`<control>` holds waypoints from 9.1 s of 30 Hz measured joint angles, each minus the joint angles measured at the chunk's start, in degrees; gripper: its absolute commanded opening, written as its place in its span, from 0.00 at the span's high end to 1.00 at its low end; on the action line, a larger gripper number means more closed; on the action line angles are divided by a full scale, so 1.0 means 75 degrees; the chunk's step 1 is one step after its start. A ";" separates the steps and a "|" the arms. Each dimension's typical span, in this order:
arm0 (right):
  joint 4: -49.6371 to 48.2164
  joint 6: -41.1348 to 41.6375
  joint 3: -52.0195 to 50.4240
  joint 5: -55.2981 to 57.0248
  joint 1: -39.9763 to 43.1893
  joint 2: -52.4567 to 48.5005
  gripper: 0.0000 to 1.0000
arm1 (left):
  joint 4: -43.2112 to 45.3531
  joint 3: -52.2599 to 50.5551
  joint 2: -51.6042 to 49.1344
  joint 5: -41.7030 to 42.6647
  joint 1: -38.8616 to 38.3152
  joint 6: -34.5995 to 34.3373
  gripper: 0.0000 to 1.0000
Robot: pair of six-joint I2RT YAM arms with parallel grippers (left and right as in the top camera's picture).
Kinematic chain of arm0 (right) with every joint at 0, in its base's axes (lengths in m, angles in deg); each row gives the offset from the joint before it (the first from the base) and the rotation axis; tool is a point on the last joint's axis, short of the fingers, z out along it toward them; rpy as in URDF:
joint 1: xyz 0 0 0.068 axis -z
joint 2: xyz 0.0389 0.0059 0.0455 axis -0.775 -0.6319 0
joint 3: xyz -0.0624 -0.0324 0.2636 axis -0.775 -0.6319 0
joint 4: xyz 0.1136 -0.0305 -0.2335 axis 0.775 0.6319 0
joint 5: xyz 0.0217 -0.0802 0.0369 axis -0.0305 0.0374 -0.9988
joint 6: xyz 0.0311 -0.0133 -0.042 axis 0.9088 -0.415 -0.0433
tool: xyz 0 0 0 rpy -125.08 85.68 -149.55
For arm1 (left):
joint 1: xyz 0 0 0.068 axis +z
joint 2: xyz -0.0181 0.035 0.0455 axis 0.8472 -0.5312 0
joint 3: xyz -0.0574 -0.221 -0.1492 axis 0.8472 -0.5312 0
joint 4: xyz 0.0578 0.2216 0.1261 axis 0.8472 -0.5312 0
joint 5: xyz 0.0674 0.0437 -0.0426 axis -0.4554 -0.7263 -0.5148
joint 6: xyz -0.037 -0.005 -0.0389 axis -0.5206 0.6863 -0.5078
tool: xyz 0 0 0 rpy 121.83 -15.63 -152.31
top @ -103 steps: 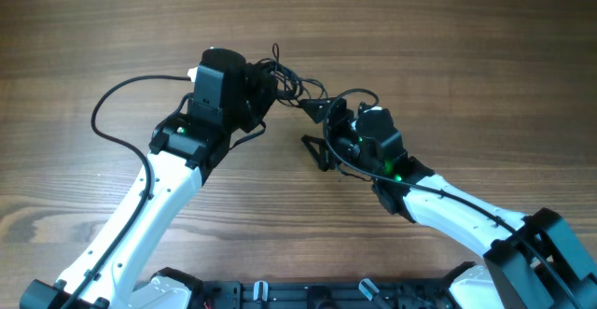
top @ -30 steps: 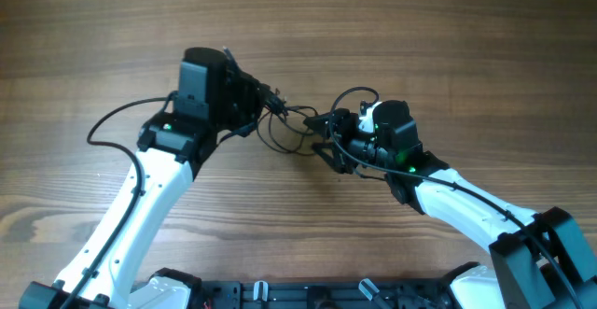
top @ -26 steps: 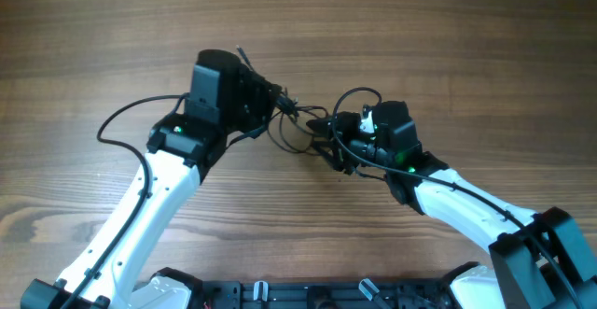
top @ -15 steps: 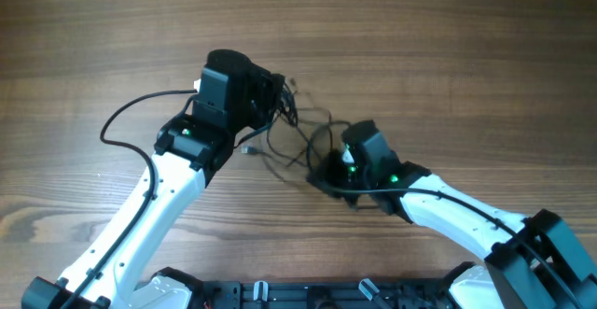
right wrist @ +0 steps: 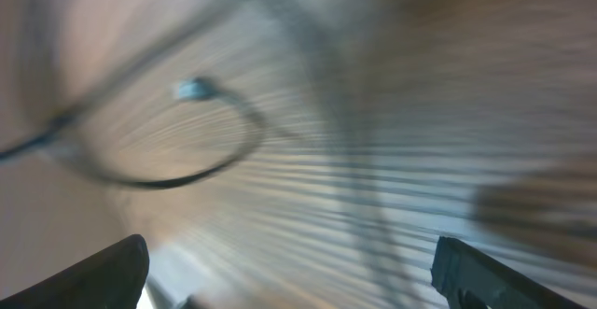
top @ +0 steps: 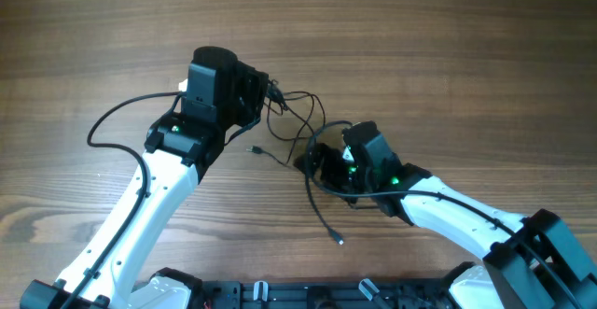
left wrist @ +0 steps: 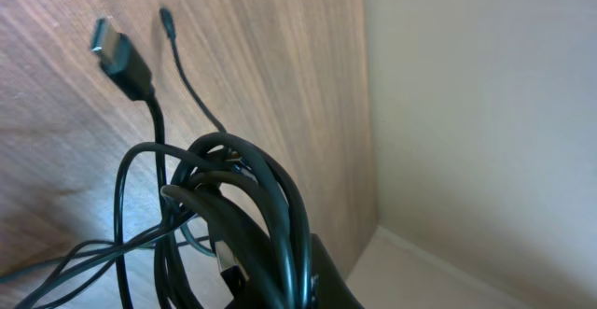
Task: Untangle cables
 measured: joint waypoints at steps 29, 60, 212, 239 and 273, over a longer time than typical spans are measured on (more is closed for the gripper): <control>-0.3640 -0.3643 -0.0032 0.0790 -0.0079 -0.0318 0.75 | -0.0058 0.0003 0.0000 -0.0347 -0.1507 -0.2084 0.96; -0.3640 -0.3351 -0.0032 0.2346 -0.0892 -0.0702 0.96 | -0.0064 0.0009 0.0000 -0.0163 -0.0705 -0.4164 0.96; 0.1632 -0.4634 0.0082 -0.1349 0.3115 0.1378 0.96 | -0.0402 0.0041 -0.0609 0.2212 -0.0087 0.7020 0.96; -0.1667 -0.5182 0.0035 -0.5342 0.4164 0.1431 0.28 | -0.0169 0.0029 0.0055 0.3416 -0.0866 0.9090 0.96; 0.1207 -0.3212 0.0003 0.0804 0.3593 0.1428 0.96 | -0.0335 0.0032 0.0000 0.3124 -0.1821 0.9177 0.52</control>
